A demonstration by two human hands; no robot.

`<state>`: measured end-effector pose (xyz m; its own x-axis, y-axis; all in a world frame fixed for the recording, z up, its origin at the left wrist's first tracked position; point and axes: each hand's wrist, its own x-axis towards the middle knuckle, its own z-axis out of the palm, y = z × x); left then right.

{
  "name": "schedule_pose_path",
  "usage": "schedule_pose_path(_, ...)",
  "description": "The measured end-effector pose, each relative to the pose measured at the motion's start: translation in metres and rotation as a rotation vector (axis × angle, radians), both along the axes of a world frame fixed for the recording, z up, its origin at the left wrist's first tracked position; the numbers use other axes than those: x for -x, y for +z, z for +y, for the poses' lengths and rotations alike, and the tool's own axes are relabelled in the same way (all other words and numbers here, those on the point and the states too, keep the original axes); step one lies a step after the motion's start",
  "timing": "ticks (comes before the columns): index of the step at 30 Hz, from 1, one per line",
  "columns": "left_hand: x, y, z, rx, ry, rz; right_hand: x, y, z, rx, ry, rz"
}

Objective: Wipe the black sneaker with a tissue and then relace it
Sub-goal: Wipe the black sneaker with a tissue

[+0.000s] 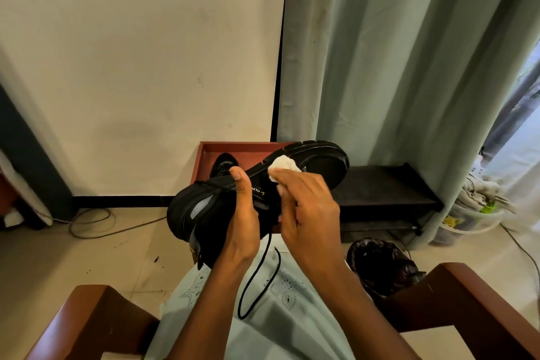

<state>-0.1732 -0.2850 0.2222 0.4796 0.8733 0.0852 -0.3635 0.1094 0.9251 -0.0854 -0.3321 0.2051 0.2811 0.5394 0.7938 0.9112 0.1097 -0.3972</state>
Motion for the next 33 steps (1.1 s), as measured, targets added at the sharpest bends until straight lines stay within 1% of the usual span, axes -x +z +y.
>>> schedule_pose_path(3, -0.002, 0.001, -0.001, -0.02, -0.023, 0.0, -0.02, 0.005, 0.001, 0.014, -0.125, -0.068)
schedule_pose_path(5, -0.003, 0.003, -0.004, -0.04, -0.047, 0.007, -0.028, 0.009, 0.001, 0.017, -0.195, -0.061)
schedule_pose_path(10, -0.006, 0.0, -0.005, -0.02, -0.055, 0.026, -0.022, 0.005, -0.002, 0.058, -0.228, 0.009)
schedule_pose_path(13, -0.005, -0.002, -0.006, -0.032, -0.07, 0.035, -0.006, 0.0, -0.006, 0.085, -0.158, 0.063)
schedule_pose_path(17, -0.001, -0.005, -0.002, -0.011, -0.072, 0.065, 0.016, 0.002, -0.015, 0.015, 0.065, 0.211)
schedule_pose_path(19, 0.0, -0.006, 0.0, -0.017, -0.071, 0.068, 0.015, 0.003, -0.016, 0.012, 0.107, 0.215)
schedule_pose_path(21, 0.0, -0.003, -0.001, -0.026, -0.057, 0.061, 0.007, 0.004, -0.012, 0.03, 0.08, 0.182)
schedule_pose_path(23, -0.003, -0.001, -0.003, -0.047, -0.066, 0.046, 0.0, 0.005, -0.006, 0.063, -0.042, 0.12)
schedule_pose_path(25, -0.005, 0.002, -0.006, -0.023, -0.063, 0.033, -0.005, 0.007, -0.001, 0.077, -0.129, 0.122)
schedule_pose_path(26, -0.005, 0.003, -0.007, -0.018, -0.07, 0.027, -0.005, 0.008, -0.001, 0.077, -0.127, 0.145)
schedule_pose_path(31, 0.0, -0.001, -0.007, -0.051, -0.098, 0.052, 0.009, 0.013, -0.014, 0.107, 0.125, 0.361)
schedule_pose_path(33, 0.001, -0.001, -0.005, -0.075, -0.105, 0.067, 0.013, 0.013, -0.014, 0.082, 0.14, 0.336)
